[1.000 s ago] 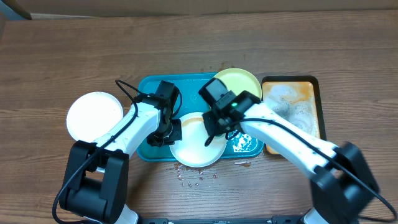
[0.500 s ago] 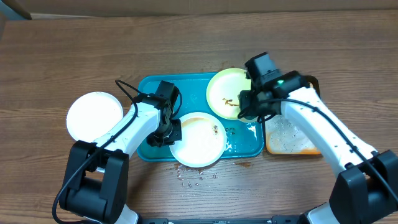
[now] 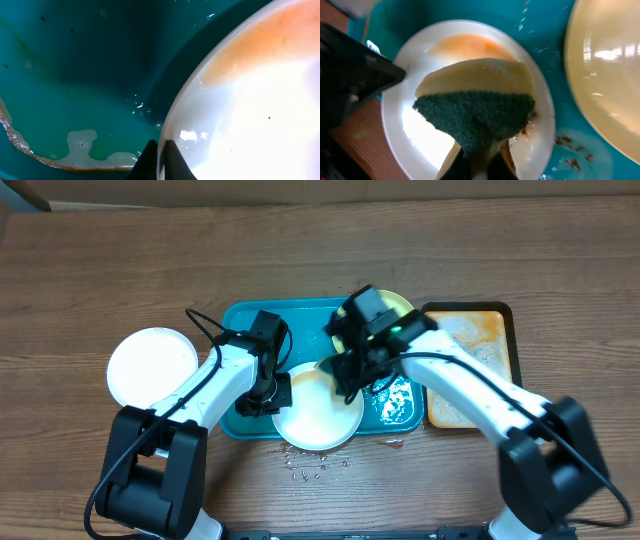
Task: Clean dirty plates on tray and stack at the side
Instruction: 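Dip the sponge in the basin and scrub the white plate again with right gripper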
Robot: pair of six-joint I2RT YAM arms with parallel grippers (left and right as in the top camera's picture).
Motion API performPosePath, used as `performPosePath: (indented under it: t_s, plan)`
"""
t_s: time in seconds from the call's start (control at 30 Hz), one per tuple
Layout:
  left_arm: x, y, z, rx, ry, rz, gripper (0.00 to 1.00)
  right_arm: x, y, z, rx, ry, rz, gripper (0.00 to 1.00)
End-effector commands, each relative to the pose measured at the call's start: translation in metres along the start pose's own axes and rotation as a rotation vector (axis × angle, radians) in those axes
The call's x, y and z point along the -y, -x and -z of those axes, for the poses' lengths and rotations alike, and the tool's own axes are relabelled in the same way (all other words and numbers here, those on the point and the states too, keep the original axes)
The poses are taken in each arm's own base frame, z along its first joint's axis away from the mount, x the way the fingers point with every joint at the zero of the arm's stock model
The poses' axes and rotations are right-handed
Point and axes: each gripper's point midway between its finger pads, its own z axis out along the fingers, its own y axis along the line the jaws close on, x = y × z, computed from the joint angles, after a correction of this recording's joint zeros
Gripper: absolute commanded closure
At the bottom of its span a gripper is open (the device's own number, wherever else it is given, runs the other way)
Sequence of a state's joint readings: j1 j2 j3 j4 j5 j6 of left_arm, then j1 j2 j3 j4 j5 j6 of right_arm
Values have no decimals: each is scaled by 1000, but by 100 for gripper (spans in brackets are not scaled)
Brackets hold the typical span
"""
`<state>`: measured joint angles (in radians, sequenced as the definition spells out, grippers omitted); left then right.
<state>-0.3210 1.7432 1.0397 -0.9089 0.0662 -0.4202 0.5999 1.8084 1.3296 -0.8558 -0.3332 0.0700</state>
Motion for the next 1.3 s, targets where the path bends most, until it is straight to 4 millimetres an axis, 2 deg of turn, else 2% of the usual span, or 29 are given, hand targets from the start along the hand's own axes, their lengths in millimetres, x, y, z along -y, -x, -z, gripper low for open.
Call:
performPosePath:
  t_s: [0.0,0.13,0.3,0.4,0.5,0.63,0.73,0.9,1.1,1.27]
  plan:
    - [-9,-2,-5,-6,47,15,96,-3,0,-24,-34,-11,117,96]
    - [-9,-2,-5,-6,47,15,96,18,8,-42,-23,-103,126,96]
    - [-9,-3,-5,-6,47,15,96,31,10,-61,-32,-136,155,96]
    - [-9,-3,-5,-6,46,15,96,39,6,-78,-58,-142,166,96]
    - [-9,-3,-5,-6,47,15,96,42,-6,-85,-110,-138,143,96]
    - [-9,-2,-5,-5,46,16,96,32,-30,-84,-206,-66,109,96]
    - [-8,-2,-5,-2,45,15,96,17,-47,-81,-273,25,75,96]
    - [-8,-2,-5,-3,45,15,96,-2,-67,-73,-356,132,22,96]
    - [-8,-2,-5,-2,45,15,96,-26,-71,-67,-379,267,-12,96]
    - [-8,-2,-5,-2,45,15,96,-23,-55,-73,-308,255,29,96]
